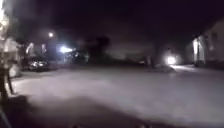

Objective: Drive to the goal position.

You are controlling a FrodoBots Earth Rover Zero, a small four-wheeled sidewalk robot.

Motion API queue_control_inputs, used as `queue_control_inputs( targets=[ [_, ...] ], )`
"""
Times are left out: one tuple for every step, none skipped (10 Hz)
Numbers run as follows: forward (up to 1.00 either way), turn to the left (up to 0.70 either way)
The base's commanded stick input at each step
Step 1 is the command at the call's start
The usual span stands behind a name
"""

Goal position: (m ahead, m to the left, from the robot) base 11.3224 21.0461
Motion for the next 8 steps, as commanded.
queue_control_inputs(
  targets=[
    [0.7,0.03],
    [0.7,0.35],
    [0.7,0.35],
    [0.7,0.35],
    [0.7,0.35],
    [0.7,0.35],
    [0.7,0.24],
    [0.7,0.0]
  ],
)
